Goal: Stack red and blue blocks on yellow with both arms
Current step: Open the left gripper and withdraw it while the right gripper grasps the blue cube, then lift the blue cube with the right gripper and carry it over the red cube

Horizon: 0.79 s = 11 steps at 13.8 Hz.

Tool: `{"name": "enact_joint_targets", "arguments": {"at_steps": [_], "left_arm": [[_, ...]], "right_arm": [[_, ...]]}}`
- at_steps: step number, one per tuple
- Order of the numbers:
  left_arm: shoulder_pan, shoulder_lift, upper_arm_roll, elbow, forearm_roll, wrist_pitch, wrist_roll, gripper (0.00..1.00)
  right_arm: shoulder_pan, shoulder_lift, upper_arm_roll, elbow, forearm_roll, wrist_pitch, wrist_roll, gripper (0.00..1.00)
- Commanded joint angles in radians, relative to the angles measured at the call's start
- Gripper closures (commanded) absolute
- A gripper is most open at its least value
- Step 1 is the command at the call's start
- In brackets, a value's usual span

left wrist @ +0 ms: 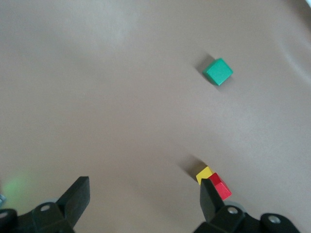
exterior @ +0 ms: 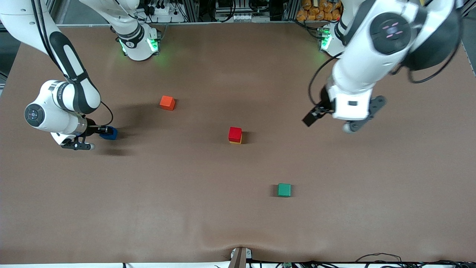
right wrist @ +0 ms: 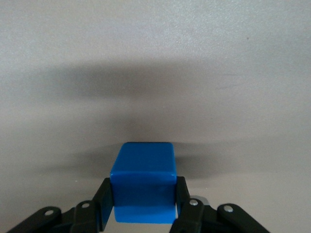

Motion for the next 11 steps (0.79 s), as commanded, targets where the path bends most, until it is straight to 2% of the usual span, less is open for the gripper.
{"name": "enact_joint_targets", "arguments": {"at_steps": [1,4,7,11], "left_arm": [[0.061,-0.082,-0.005,-0.020,0.015,-0.061,0.159,0.00],[0.122,-0.110,-0.008,-0.026,0.015,-0.145,0.355,0.00],[0.136,-0.126,-0.007,-0.031,0.015,-0.179,0.434,0.00],[0.167,-0.148,-0.008,-0.032,0.015,-0.210,0.543,0.00]], "right_arm": [[-0.006,-0.038,0.009,-0.024,0.004,-0.024,0.008,1.00],[-0.005,-0.038,0.010,0.032,0.005,-0.125,0.008,1.00],[0.011,-0.047,0.019,0.118,0.005,-0.263,0.008,1.00],[0.081,-0.052,0.019,0.336,0.014,-0.542,0.049,1.00]]}}
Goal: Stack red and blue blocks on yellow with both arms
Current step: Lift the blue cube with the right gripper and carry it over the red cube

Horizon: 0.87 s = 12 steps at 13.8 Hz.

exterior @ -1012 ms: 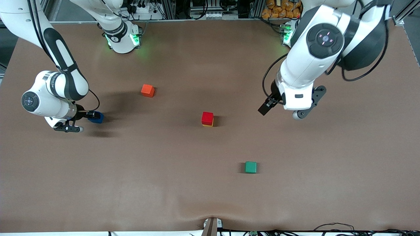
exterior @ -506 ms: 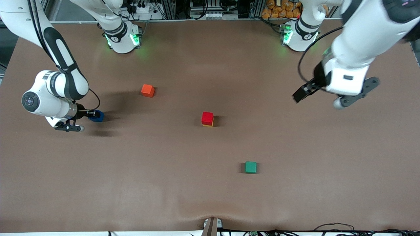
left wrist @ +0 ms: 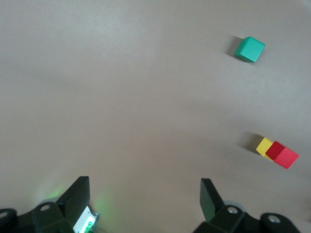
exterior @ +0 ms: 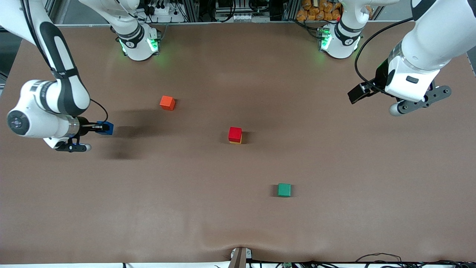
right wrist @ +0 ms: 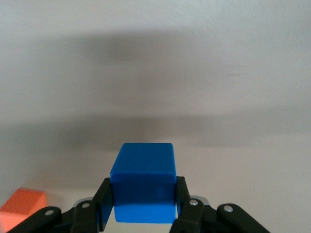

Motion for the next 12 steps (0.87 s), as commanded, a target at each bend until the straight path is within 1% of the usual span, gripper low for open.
{"name": "enact_joint_targets", "arguments": {"at_steps": [1,4,6,10,11,12], "left_arm": [[0.040,-0.047,-0.008,-0.026,0.015,-0.028,0.114,0.00],[0.075,-0.057,-0.009,-0.028,0.012,-0.040,0.224,0.00],[0.080,-0.060,-0.008,-0.029,0.013,-0.048,0.251,0.00],[0.114,-0.082,-0.014,-0.080,0.013,-0.037,0.320,0.00],[0.114,-0.102,-0.012,-0.092,0.013,-0.036,0.335,0.00],[0.115,-0.116,-0.011,-0.098,0.013,-0.034,0.361,0.00]], "right_arm": [[0.058,-0.008,-0.002,0.156,0.030,-0.180,0.073,1.00],[0.127,-0.002,-0.002,0.340,0.097,-0.341,0.145,1.00],[0.192,0.001,-0.003,0.427,0.126,-0.393,0.236,1.00],[0.345,0.023,-0.002,0.523,0.129,-0.383,0.437,1.00],[0.374,0.034,-0.003,0.537,0.157,-0.380,0.472,1.00],[0.390,0.053,-0.005,0.566,0.203,-0.380,0.506,1.00]]}}
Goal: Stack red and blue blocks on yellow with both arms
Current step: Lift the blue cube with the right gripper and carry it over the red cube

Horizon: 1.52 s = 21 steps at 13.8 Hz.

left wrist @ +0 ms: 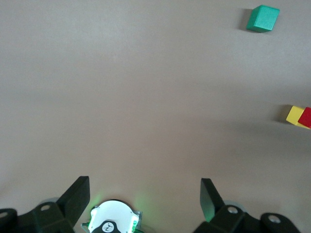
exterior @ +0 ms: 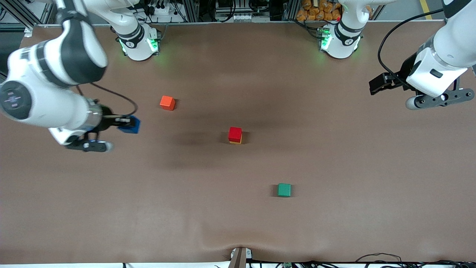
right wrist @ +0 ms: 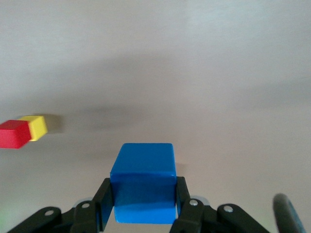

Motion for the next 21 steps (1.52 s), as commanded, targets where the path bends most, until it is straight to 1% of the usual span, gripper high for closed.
{"name": "enact_joint_targets", "arguments": {"at_steps": [1,2,4,5,6,7,9,11,13,15,16,18,21], "left_arm": [[0.015,-0.077,-0.007,-0.055,0.013,0.013,0.068,0.00],[0.015,-0.080,-0.005,-0.055,0.013,0.020,0.085,0.00],[0.080,-0.094,-0.005,-0.074,0.006,0.044,0.157,0.00],[0.084,-0.126,0.015,-0.130,0.004,0.094,0.226,0.00],[0.071,-0.163,0.069,-0.188,-0.003,0.139,0.268,0.00],[0.036,-0.181,0.103,-0.216,-0.006,0.145,0.271,0.00],[0.011,-0.203,0.118,-0.241,-0.007,0.144,0.268,0.00],[0.000,-0.231,0.133,-0.272,-0.007,0.144,0.270,0.00],[-0.047,-0.237,0.173,-0.263,0.000,0.123,0.265,0.00],[-0.041,-0.231,0.176,-0.241,-0.005,0.101,0.286,0.00],[-0.043,-0.231,0.174,-0.232,0.001,0.101,0.285,0.00],[-0.047,-0.215,0.167,-0.192,0.000,0.080,0.280,0.00],[-0.044,-0.214,0.167,-0.189,0.000,0.059,0.276,0.00]], "right_arm": [[0.045,0.079,-0.012,0.114,0.085,-0.013,0.100,1.00],[0.080,0.102,-0.012,0.149,0.087,-0.010,0.142,1.00],[0.141,0.152,-0.012,0.204,0.088,0.036,0.235,1.00],[0.184,0.177,-0.012,0.223,0.090,0.092,0.284,1.00],[0.216,0.205,-0.012,0.235,0.090,0.145,0.333,1.00],[0.247,0.231,-0.012,0.238,0.090,0.191,0.367,1.00],[0.296,0.281,-0.012,0.244,0.088,0.252,0.392,1.00],[0.341,0.346,-0.015,0.292,0.087,0.257,0.409,1.00],[0.362,0.395,-0.012,0.330,0.090,0.275,0.414,1.00],[0.388,0.430,-0.010,0.335,0.097,0.303,0.414,1.00],[0.399,0.438,-0.012,0.335,0.114,0.312,0.414,1.00],[0.402,0.449,-0.012,0.336,0.116,0.315,0.415,1.00],[0.430,0.479,-0.013,0.338,0.114,0.345,0.415,1.00]]}}
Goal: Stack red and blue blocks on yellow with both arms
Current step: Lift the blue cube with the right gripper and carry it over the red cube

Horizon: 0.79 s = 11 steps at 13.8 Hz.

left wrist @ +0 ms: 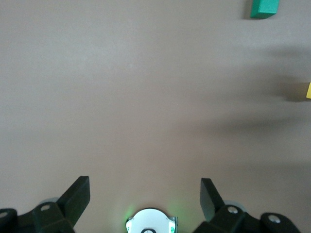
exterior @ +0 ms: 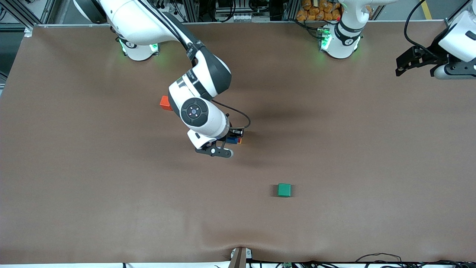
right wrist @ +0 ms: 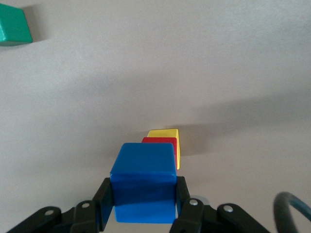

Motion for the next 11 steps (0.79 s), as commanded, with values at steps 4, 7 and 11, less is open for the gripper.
{"name": "enact_joint_targets", "arguments": {"at_steps": [4,7,11], "left_arm": [[-0.001,0.020,0.001,0.022,-0.003,-0.017,0.013,0.00],[0.000,0.025,0.001,0.008,-0.005,-0.006,0.015,0.00],[0.000,0.014,0.001,0.002,-0.009,-0.006,0.013,0.00]], "right_arm": [[0.031,0.044,-0.013,0.043,0.009,-0.018,-0.001,1.00],[0.033,0.046,-0.014,0.043,0.004,-0.029,-0.004,1.00],[0.044,0.044,-0.014,0.042,-0.012,-0.065,-0.002,1.00]]}}
